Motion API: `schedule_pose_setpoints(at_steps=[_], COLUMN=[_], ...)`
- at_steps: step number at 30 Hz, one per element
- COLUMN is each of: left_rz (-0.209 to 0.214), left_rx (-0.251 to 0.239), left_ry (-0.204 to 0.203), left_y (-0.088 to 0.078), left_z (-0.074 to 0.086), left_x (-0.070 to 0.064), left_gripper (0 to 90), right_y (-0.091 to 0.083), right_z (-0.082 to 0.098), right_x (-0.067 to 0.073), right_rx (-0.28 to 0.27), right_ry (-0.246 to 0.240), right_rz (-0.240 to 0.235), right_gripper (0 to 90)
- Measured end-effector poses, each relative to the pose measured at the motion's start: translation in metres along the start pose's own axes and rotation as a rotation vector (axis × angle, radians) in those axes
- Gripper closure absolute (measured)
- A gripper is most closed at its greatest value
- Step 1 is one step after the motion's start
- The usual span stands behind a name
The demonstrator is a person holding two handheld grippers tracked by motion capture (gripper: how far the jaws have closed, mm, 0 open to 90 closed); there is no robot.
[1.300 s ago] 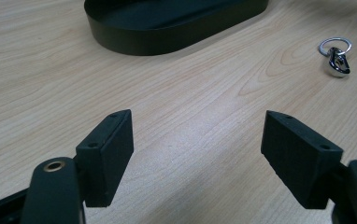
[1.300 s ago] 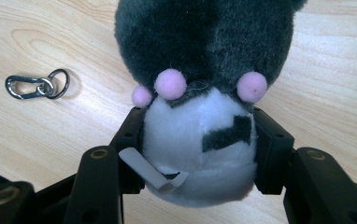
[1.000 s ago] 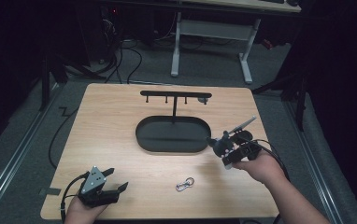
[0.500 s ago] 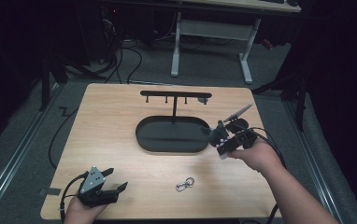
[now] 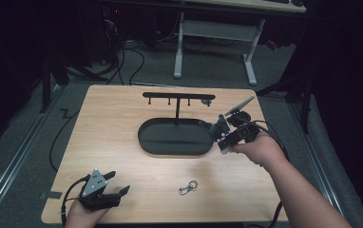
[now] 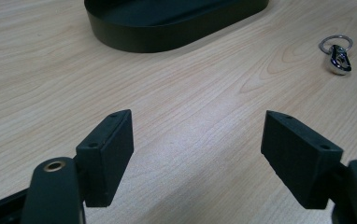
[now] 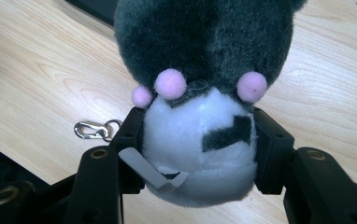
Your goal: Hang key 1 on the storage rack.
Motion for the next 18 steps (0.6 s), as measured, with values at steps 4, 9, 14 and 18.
schedule_pose_setpoints(at_steps=[4, 9, 14, 18], left_rz=[0.001, 0.001, 0.001, 0.002], left_rx=[-0.001, 0.002, 0.003, 0.004], left_ry=[-0.002, -0.002, -0.002, -0.003], left_y=[0.000, 0.000, -0.001, -0.001], left_z=[0.000, 0.000, 0.000, 0.001], left_x=[0.000, 0.001, 0.001, 0.001], left_gripper=[26.0, 26.0, 26.1, 26.1], right_y=[-0.002, -0.007, -0.014, -0.017], right_z=[-0.004, -0.010, -0.017, -0.023], right_x=[0.000, -0.001, -0.002, -0.003], right_rx=[-0.007, -0.008, -0.020, -0.027], right_ry=[0.010, 0.014, 0.015, 0.013], right_rz=[-0.016, -0.013, -0.011, -0.005], right_gripper=[48.4, 48.4, 48.4, 48.5])
Point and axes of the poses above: each handheld gripper's, and its own axes: y roughly forward along the jaws, z roughly out of its underside, x roughly to its left, the point moved 1 cm from there along y, roughly forward along the jaws, and after that the axes turned 4 degrees about -y, right-handed, at the moved point
